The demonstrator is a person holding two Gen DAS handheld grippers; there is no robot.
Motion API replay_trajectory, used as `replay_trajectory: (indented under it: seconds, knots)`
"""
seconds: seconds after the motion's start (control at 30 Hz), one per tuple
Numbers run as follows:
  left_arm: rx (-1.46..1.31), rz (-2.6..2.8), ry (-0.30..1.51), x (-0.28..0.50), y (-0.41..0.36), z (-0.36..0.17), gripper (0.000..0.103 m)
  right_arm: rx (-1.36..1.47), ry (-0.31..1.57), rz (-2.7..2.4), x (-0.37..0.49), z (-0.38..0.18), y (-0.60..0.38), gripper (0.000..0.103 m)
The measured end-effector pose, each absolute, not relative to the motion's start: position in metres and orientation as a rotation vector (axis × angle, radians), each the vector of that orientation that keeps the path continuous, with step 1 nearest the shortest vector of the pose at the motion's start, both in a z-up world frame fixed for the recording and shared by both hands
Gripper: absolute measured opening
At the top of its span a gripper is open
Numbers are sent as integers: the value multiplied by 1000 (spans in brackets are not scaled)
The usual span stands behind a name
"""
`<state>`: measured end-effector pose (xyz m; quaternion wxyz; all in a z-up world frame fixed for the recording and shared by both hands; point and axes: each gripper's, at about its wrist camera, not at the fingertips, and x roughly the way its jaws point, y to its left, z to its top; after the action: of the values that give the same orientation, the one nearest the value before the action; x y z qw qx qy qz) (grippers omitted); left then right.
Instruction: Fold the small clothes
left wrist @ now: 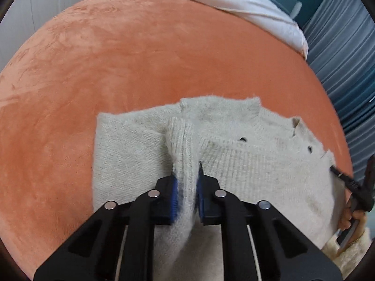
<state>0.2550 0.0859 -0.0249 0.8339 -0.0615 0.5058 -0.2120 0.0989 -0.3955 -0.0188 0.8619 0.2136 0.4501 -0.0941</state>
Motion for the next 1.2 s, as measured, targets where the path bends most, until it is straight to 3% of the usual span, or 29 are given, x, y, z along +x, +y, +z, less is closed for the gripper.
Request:
replay_trajectory:
  seconds: [0.3,0.47,0.63,0.8,1.0,1.2]
  knots:
    - [-186,-441,841,255,108,74,9,521,502,-166,43,98,-423,7]
    - [-101,-346,1013,292,85,5,9,542,792,-293,93,4,-447,6]
    - [-123,-310,1028,284,95,-18,9,571,696,-284,71,12,-444,6]
    - [-133,-289,1062,296,95,-32,10,601,859,-313,90,-36,-456,7]
    - [-121,-267,1010,281,90,-19,29,521,777,-374,68,-3,-425,20]
    - [-233,-377,870,204,74,39,39,416,748,-118,57,34,-321,21]
